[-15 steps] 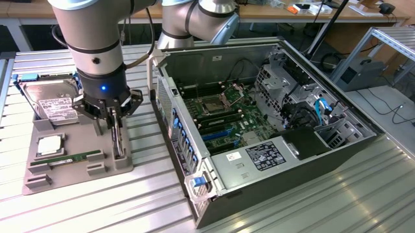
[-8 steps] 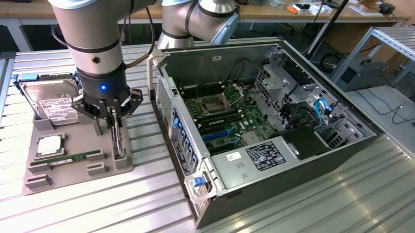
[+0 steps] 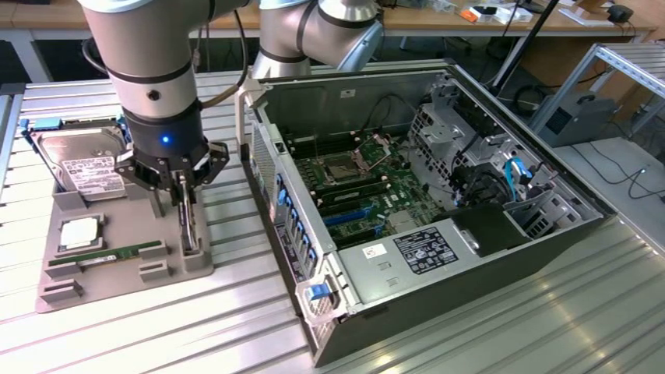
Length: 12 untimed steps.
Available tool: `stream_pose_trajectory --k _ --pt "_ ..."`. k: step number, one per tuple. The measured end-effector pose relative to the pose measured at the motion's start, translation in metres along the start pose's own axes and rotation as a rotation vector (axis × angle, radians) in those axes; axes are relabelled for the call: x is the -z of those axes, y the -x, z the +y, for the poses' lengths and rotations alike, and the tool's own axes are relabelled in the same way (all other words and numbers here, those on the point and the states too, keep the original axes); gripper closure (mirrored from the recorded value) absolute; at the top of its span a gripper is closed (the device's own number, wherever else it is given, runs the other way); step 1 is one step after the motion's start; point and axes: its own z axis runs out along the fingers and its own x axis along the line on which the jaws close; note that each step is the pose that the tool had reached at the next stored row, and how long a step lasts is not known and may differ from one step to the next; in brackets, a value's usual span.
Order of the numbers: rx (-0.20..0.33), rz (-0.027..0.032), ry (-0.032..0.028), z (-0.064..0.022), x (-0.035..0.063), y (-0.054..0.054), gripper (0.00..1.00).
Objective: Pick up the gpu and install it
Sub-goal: 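Pick up the gpu and move the gpu toward the slot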
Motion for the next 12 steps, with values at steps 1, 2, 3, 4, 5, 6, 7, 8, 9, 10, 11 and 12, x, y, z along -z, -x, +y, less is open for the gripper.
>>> stream_pose_trajectory --k 1,2,3,4,5,6,7,8,9,10,11,12 --pt "0.000 0.0000 0.0000 0.0000 0.0002 0.0000 0.73" --pt "0.000 0.0000 0.0000 0.0000 0.0004 0.0000 0.73" --pt "0.000 0.0000 0.0000 0.0000 0.0006 0.0000 0.73" --pt "0.000 0.0000 0.0001 0.0000 0.0008 0.0000 0.73" --pt "0.000 0.0000 0.0000 0.0000 0.0010 0.0000 0.73" --pt "0.000 -0.0001 0.0001 0.0001 0.0011 0.0000 0.73" --pt "0.000 -0.0001 0.0001 0.0001 0.0012 0.0000 0.73" --pt "0.000 0.0000 0.0000 0.0001 0.0014 0.0000 0.73" --pt "0.000 0.0000 0.0000 0.0001 0.0017 0.0000 0.73" --pt "0.000 0.0000 0.0000 0.0001 0.0020 0.0000 0.73" --pt "0.000 0.0000 0.0000 0.0001 0.0021 0.0000 0.73" --pt "0.000 0.0000 0.0000 0.0001 0.0025 0.0000 0.73"
